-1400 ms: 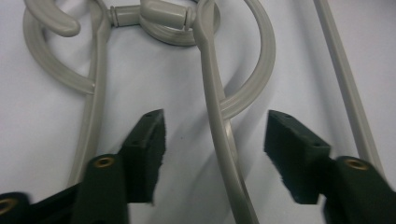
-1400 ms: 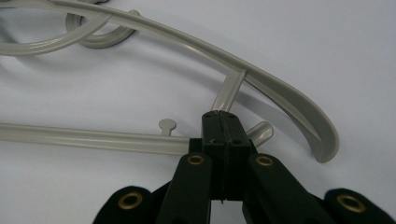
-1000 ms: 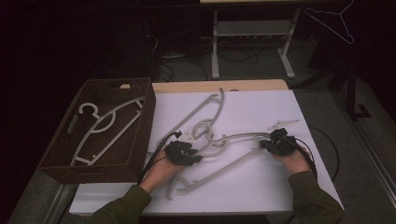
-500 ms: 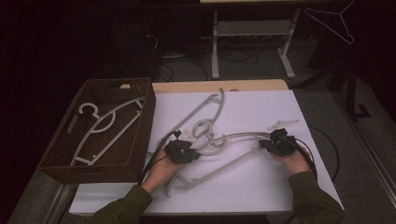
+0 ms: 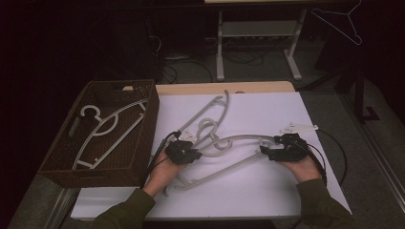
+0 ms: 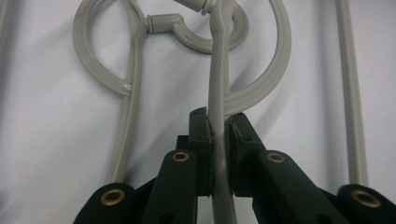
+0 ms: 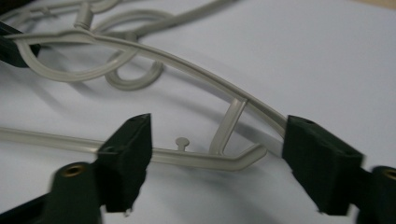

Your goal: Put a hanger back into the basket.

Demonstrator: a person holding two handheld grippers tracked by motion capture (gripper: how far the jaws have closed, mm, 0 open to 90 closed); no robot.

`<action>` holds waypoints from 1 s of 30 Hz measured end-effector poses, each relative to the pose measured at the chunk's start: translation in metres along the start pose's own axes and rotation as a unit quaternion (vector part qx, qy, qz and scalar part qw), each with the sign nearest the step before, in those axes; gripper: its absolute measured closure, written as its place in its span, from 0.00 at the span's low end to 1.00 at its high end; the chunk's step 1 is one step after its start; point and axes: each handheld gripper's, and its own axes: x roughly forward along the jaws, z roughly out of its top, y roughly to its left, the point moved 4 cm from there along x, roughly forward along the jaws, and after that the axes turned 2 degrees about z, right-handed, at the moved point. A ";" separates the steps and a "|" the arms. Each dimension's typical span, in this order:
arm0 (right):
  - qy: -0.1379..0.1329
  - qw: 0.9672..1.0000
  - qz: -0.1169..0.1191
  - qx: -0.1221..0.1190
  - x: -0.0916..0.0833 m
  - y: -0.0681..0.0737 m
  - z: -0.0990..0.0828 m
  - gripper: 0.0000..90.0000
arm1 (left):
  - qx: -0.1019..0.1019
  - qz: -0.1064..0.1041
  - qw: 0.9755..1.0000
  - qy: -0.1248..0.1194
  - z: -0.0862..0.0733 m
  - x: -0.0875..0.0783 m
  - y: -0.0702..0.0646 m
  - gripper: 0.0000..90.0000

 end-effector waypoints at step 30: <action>-0.066 0.998 0.017 -0.016 -0.042 0.010 -0.032 0.11 | -0.011 0.035 0.998 -0.045 0.054 -0.072 0.015 0.91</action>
